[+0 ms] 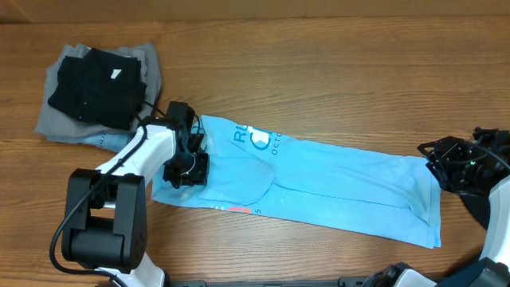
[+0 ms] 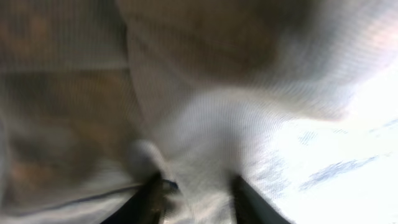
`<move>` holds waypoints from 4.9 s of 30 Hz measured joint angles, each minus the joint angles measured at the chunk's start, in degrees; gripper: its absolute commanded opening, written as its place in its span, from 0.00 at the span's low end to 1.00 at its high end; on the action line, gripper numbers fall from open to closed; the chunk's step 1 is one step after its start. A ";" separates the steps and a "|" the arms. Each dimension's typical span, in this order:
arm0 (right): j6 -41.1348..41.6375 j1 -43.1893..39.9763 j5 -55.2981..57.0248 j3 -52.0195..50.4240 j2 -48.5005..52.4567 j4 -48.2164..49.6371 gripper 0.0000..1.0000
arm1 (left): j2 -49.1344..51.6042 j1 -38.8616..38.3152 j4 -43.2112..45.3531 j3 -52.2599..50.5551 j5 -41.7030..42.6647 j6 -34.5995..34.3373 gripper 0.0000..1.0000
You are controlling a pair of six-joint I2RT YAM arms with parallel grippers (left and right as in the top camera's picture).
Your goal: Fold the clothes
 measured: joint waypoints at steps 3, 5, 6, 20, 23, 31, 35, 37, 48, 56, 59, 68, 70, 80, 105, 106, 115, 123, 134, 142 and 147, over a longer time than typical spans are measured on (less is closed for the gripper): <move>0.00 0.00 0.00 0.00 0.00 0.00 0.53 | 0.00 0.00 -1.66 0.72 -2.03 -0.26 0.45; -0.02 0.00 0.00 0.00 0.00 0.04 0.53 | 0.00 0.00 -1.33 0.87 -2.86 -0.26 0.39; -0.02 0.00 0.00 0.00 0.00 0.02 0.53 | 0.00 0.00 -1.05 0.90 -2.86 -0.31 0.34; -0.02 0.00 0.00 0.00 0.00 0.00 0.54 | 0.00 0.00 1.88 1.07 -0.42 -0.52 0.04; 0.00 0.00 0.00 0.00 0.00 0.02 0.53 | 0.00 0.00 -0.44 1.20 -0.37 -0.52 0.04; -0.04 0.00 0.00 0.00 0.00 0.04 0.54 | 0.00 0.00 -11.28 1.92 -0.70 -0.68 0.25; -0.04 0.00 0.00 0.00 0.00 0.04 0.53 | 0.00 0.02 -9.55 2.29 -2.16 -1.16 0.38; -0.02 0.00 -0.02 0.00 0.00 0.07 0.53 | 0.00 0.11 -9.16 3.45 -2.73 -1.31 0.44; -0.02 0.00 0.00 0.00 0.00 0.42 0.54 | -0.37 7.13 -0.96 21.22 -1.57 0.37 0.55; -0.04 0.00 -0.02 0.00 0.00 0.42 0.54 | 6.56 6.27 2.19 21.20 4.68 4.33 0.51; 0.00 0.00 0.00 0.00 0.00 0.50 0.54 | 10.97 6.29 2.56 21.05 7.32 4.83 0.55; 0.00 0.00 0.00 0.00 0.00 0.83 0.54 | 14.88 6.34 8.24 21.05 10.64 3.13 0.21; 0.00 0.00 0.02 0.00 0.00 0.83 0.54 | 14.88 6.71 8.35 21.16 9.73 2.38 0.20; 0.76 0.00 1.79 0.00 0.00 0.85 0.53 | 14.88 12.68 7.91 29.35 5.44 0.11 0.32; 5.44 7.67 8.35 -0.44 9.46 8.66 0.53 | 14.88 9.20 16.55 20.11 10.08 -2.80 0.19; 5.88 7.67 9.05 -0.44 9.57 8.81 0.53 | 14.88 8.87 16.55 19.93 10.08 -2.60 0.17; 9.40 7.67 14.23 -0.44 13.35 10.34 0.53 | 14.88 8.66 18.21 19.21 10.03 -0.46 0.04; 11.17 8.13 15.87 -0.44 13.53 12.48 0.52 | 14.88 13.35 16.44 22.58 10.08 0.00 0.04; 12.26 8.96 17.38 -0.44 18.88 12.39 0.52 | 14.88 11.15 2.58 24.85 20.81 10.88 0.24; 12.46 8.96 18.01 -0.44 18.91 12.00 0.52 | 14.88 7.30 4.07 23.98 20.06 12.68 0.32; 12.48 8.96 18.84 -0.44 18.97 11.58 0.52 | 14.88 7.17 0.44 23.71 16.92 13.44 0.64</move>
